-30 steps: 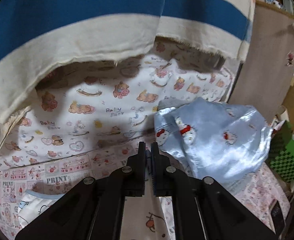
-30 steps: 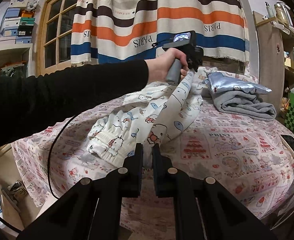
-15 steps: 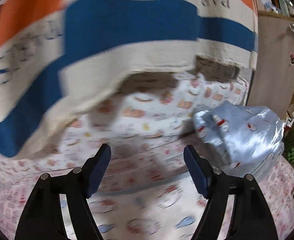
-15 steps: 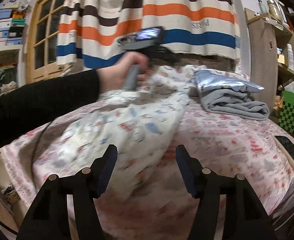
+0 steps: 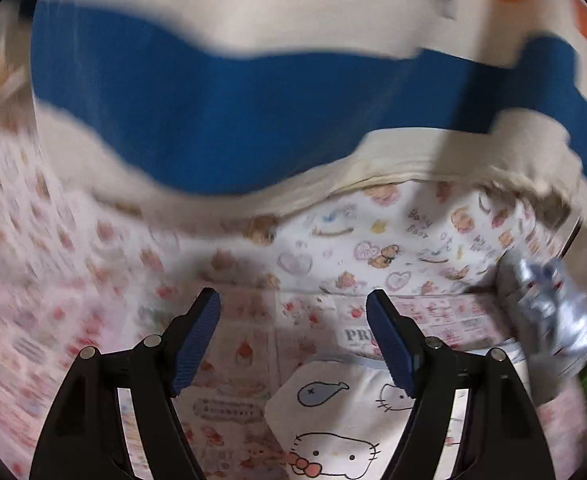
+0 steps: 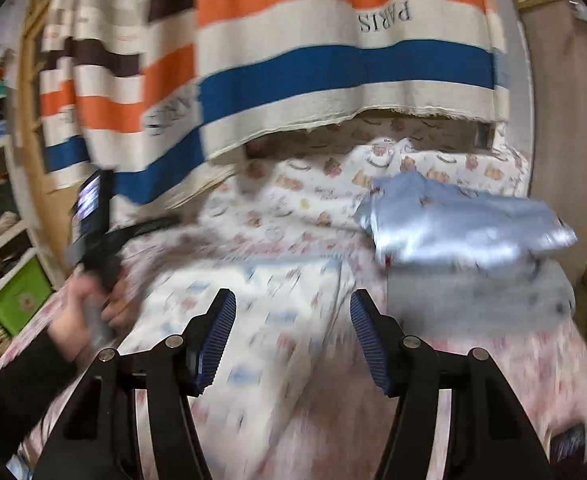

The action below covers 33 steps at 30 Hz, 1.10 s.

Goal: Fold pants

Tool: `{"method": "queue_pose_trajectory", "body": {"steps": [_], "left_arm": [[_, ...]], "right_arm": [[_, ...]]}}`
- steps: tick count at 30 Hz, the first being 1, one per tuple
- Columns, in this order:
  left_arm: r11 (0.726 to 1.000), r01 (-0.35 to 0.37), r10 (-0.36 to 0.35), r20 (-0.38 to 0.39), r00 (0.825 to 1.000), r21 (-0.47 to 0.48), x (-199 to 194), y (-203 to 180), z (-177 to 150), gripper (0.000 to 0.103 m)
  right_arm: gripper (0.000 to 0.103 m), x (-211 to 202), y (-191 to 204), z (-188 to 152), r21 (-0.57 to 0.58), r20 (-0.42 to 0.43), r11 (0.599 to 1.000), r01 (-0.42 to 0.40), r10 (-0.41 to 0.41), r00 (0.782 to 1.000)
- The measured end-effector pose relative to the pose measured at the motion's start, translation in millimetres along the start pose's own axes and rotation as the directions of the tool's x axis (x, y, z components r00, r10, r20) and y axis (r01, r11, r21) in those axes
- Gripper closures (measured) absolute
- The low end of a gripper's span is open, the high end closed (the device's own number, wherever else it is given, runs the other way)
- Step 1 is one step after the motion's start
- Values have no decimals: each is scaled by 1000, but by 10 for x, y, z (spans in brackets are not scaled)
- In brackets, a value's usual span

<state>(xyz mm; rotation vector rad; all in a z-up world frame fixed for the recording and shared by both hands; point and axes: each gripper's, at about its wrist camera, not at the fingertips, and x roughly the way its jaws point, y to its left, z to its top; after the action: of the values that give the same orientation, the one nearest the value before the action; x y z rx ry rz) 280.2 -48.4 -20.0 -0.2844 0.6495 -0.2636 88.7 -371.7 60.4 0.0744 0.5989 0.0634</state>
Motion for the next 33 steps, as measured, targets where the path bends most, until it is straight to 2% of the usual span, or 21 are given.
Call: {"method": "queue_pose_trajectory", "body": {"steps": [3,5,6,8,10,12,14,16,17,19,20,22,24,27,29,31,32,33], "left_arm": [[995,75,-79,-46,996,-72,50,129,22,30],[994,88,-92,-64,994,-68,64,158,8,35],[995,79,-83,-65,994,-65,62,175,1,35],[994,81,-87,-77,993,-73,80,192,-12,35],[991,96,-105,-99,990,-92,119,214,-18,35],[990,100,-112,-117,987,-98,159,212,-32,37],[991,105,-117,-139,983,-87,190,189,-54,39],[989,132,-142,-174,974,-67,221,141,-74,39],[985,165,-173,-208,963,-57,257,100,-94,39],[968,240,-250,-270,930,-69,334,38,-141,41],[964,255,-264,-294,919,-71,365,2,-170,44],[969,244,-242,-323,915,-34,399,-88,-225,45],[969,245,-225,-343,912,16,411,-175,-285,45],[964,259,-224,-355,908,56,405,-268,-343,45],[965,252,-213,-350,912,69,395,-290,-361,45],[965,250,-210,-346,915,74,403,-293,-363,45],[965,251,-213,-340,916,71,399,-287,-365,45],[965,253,-218,-338,916,63,399,-271,-362,44]], "right_arm": [[42,478,-20,280,-6,-53,995,102,-102,993],[43,848,-69,378,-49,-92,979,196,-200,975],[48,973,-142,367,-41,-114,975,218,-221,969],[51,1222,-322,301,22,-181,979,204,-197,964],[53,1377,-447,178,100,-203,978,184,-161,966],[62,1496,-484,87,126,-233,983,137,-105,967],[62,1489,-511,80,124,-195,989,84,-59,979],[62,1479,-604,108,148,-167,985,94,-68,984],[62,1498,-652,116,161,-165,985,63,-36,986],[50,1568,-681,117,150,-192,989,-14,43,980],[42,1604,-658,98,121,-213,992,-30,56,975],[42,1626,-578,66,50,-217,999,6,5,976],[42,1700,-529,45,21,-244,1000,14,-8,970],[42,1783,-532,25,30,-284,999,-18,26,959],[42,1823,-541,5,41,-309,997,-59,69,948],[56,1846,-513,-19,28,-333,999,-45,52,942],[70,1838,-493,-18,22,-333,999,-40,45,942],[93,1840,-503,-32,48,-336,996,-70,83,938]]}}
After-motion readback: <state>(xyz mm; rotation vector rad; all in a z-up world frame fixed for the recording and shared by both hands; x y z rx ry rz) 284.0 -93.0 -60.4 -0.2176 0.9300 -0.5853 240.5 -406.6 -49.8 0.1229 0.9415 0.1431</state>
